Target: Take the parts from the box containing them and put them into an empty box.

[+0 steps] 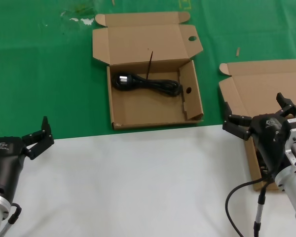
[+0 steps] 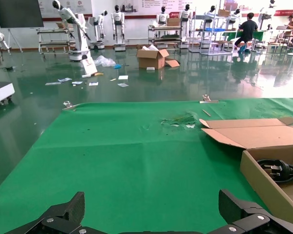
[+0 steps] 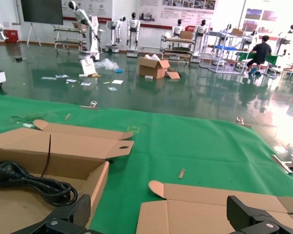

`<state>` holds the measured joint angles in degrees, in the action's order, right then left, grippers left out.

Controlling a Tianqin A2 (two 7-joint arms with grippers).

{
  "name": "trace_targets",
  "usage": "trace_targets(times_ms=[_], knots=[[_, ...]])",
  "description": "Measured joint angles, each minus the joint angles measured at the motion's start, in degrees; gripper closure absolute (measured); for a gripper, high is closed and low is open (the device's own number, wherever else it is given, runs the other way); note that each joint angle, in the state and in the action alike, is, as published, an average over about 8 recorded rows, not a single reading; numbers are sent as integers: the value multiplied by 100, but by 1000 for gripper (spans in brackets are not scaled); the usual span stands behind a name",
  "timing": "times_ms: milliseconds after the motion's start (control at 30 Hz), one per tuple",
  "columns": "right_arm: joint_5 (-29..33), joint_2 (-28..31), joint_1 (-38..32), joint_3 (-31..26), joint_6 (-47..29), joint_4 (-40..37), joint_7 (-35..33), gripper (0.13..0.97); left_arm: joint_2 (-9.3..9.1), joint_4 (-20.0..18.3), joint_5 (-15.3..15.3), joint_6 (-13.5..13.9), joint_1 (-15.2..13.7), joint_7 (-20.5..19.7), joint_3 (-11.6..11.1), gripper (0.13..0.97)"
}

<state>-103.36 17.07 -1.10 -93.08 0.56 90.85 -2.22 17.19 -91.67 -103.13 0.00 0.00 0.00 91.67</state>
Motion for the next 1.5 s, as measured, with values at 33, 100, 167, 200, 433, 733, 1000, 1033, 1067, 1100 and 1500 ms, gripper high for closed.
trace_targets(times_ms=[33, 100, 167, 200, 433, 733, 1000, 1033, 1067, 1100, 1500], knots=[[0, 0, 0, 0, 0, 0, 0, 129, 0, 0, 0, 0, 0, 0, 0, 132], [0, 0, 0, 0, 0, 0, 0, 129, 0, 0, 0, 0, 0, 0, 0, 132], [0, 0, 0, 0, 0, 0, 0, 129, 0, 0, 0, 0, 0, 0, 0, 132], [0, 0, 0, 0, 0, 0, 0, 129, 0, 0, 0, 0, 0, 0, 0, 132], [0, 0, 0, 0, 0, 0, 0, 129, 0, 0, 0, 0, 0, 0, 0, 132], [0, 0, 0, 0, 0, 0, 0, 129, 0, 0, 0, 0, 0, 0, 0, 132], [0, 0, 0, 0, 0, 0, 0, 129, 0, 0, 0, 0, 0, 0, 0, 132], [0, 0, 0, 0, 0, 0, 0, 129, 0, 0, 0, 0, 0, 0, 0, 132], [0, 0, 0, 0, 0, 0, 0, 129, 0, 0, 0, 0, 0, 0, 0, 132], [0, 0, 0, 0, 0, 0, 0, 129, 0, 0, 0, 0, 0, 0, 0, 132], [0, 0, 0, 0, 0, 0, 0, 129, 0, 0, 0, 0, 0, 0, 0, 132]])
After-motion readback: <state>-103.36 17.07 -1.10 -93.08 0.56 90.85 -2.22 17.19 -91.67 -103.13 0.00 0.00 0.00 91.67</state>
